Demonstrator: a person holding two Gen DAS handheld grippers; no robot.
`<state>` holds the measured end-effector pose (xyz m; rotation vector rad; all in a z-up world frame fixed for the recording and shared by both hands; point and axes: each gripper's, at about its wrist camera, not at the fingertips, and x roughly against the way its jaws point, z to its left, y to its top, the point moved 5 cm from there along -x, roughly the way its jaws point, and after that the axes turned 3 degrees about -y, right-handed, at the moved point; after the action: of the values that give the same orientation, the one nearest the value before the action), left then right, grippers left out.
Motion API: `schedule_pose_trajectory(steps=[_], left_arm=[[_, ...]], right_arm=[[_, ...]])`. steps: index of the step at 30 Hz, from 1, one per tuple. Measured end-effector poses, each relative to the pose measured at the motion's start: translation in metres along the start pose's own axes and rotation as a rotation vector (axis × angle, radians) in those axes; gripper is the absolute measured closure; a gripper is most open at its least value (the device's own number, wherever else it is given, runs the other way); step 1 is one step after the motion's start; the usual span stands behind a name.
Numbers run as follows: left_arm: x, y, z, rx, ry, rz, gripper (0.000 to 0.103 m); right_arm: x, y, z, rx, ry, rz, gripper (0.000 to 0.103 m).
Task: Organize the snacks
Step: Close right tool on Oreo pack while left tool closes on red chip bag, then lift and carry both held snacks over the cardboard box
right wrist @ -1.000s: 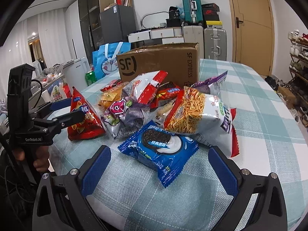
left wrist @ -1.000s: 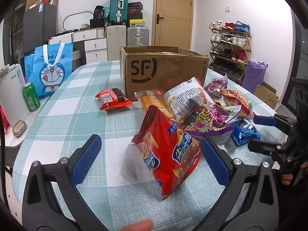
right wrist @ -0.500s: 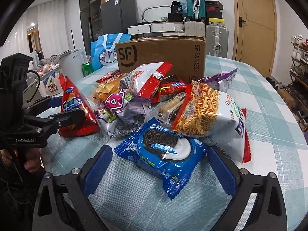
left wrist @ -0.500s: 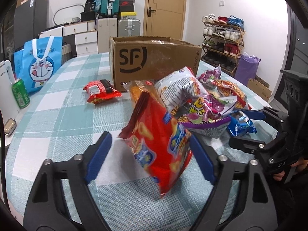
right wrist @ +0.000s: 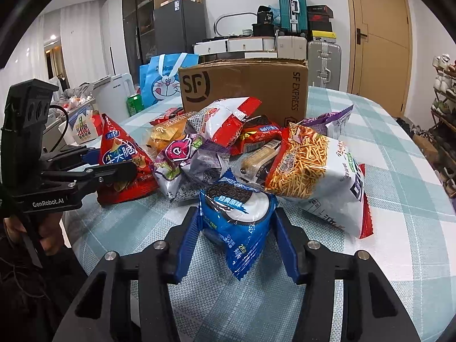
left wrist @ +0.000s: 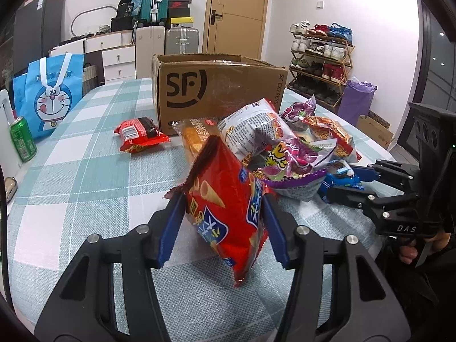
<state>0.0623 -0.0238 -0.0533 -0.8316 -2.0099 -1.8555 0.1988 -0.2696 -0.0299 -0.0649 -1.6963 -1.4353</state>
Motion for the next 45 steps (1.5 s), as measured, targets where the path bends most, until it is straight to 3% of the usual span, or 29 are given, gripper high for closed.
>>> schedule_pose_trajectory(steps=[25,45], left_arm=[[0.035,0.016,0.002,0.012,0.016,-0.114,0.053],[0.043,0.062,0.010,0.036,0.056,-0.172,0.053]], right_arm=[[0.028,0.007,0.010,0.008,0.053,-0.112,0.054],[0.042,0.054,-0.005,-0.053,0.057,-0.214,0.054]])
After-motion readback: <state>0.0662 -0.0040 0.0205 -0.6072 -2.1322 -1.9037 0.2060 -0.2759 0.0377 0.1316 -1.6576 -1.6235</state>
